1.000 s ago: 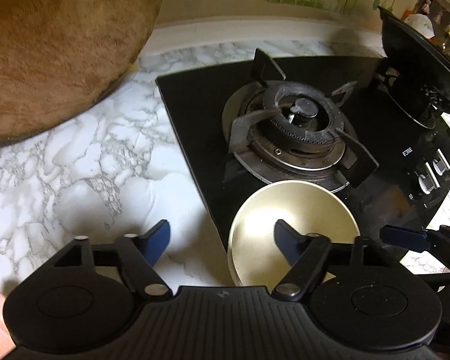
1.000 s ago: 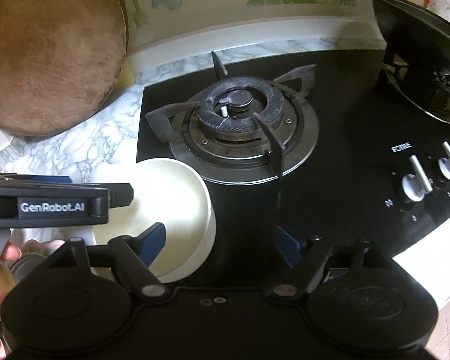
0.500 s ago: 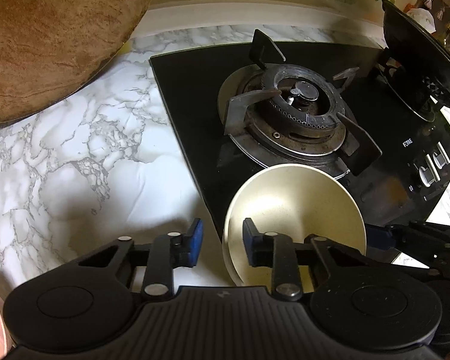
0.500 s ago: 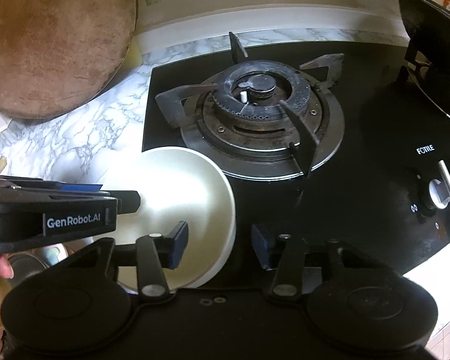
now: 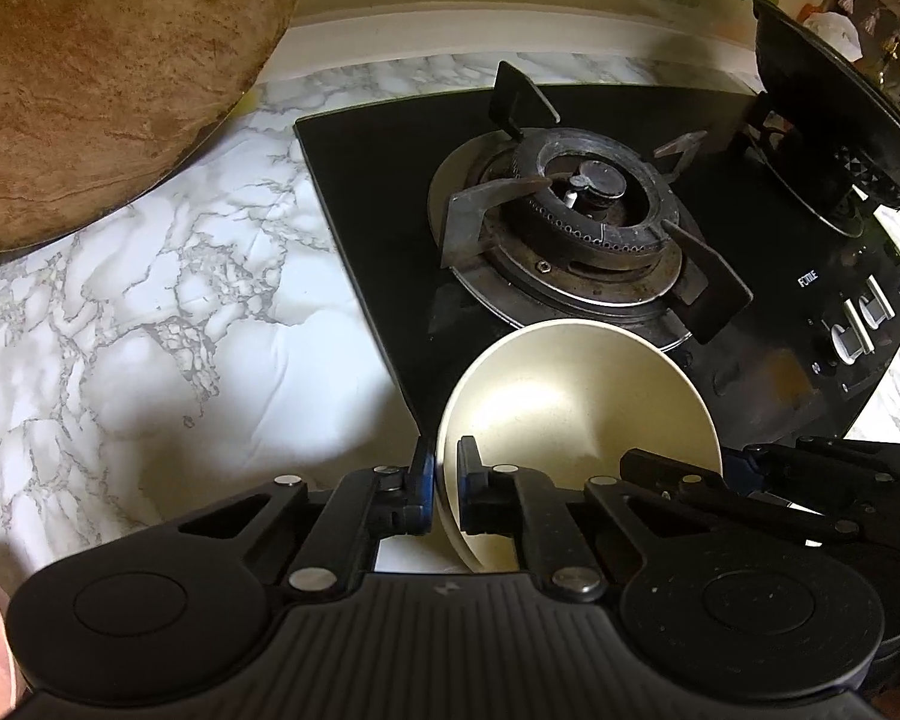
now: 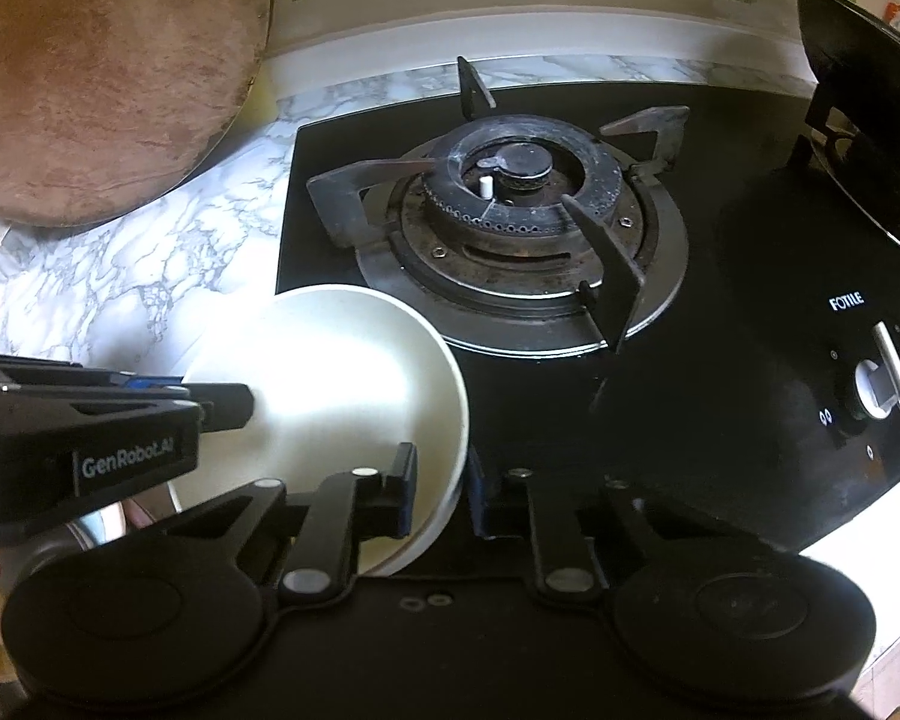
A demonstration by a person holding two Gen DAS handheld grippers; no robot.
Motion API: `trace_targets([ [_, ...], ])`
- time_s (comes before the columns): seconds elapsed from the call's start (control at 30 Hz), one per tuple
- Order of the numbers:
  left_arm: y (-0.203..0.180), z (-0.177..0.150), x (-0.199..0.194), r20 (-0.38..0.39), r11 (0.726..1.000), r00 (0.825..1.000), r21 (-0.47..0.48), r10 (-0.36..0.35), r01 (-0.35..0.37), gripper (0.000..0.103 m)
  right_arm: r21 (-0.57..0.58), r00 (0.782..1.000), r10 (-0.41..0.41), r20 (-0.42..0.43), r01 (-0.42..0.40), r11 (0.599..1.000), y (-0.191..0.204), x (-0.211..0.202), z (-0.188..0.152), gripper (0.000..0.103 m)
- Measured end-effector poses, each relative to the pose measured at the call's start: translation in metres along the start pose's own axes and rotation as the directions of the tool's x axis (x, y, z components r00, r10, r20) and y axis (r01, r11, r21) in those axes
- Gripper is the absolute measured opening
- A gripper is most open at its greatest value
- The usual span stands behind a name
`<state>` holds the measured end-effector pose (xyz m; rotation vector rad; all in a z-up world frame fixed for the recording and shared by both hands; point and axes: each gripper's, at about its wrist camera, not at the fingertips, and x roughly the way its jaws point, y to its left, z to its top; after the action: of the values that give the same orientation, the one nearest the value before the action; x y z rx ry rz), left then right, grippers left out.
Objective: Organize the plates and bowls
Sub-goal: 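Close both tools on the cream bowl rim, then lift the cream bowl and lower it into the pink steel cup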
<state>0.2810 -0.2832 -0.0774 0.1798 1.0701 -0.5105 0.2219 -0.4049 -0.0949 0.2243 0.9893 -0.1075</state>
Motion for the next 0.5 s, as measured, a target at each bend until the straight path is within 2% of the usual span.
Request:
trace_targets([
  [0.4,-0.005,-0.001,-0.032,0.042,1.000,0.999,0.015,-0.006,0.006,0.007,-0.032,0.997,-0.019,0.076,0.021,0.999,0.006,-0.036,0.001,0.017],
  [0.5,-0.006,-0.003,-0.041,0.066,1.000,0.998,0.018,0.001,-0.002,0.007,-0.027,0.995,-0.036,0.094,0.038,0.999,0.008,-0.041,0.004,0.013],
])
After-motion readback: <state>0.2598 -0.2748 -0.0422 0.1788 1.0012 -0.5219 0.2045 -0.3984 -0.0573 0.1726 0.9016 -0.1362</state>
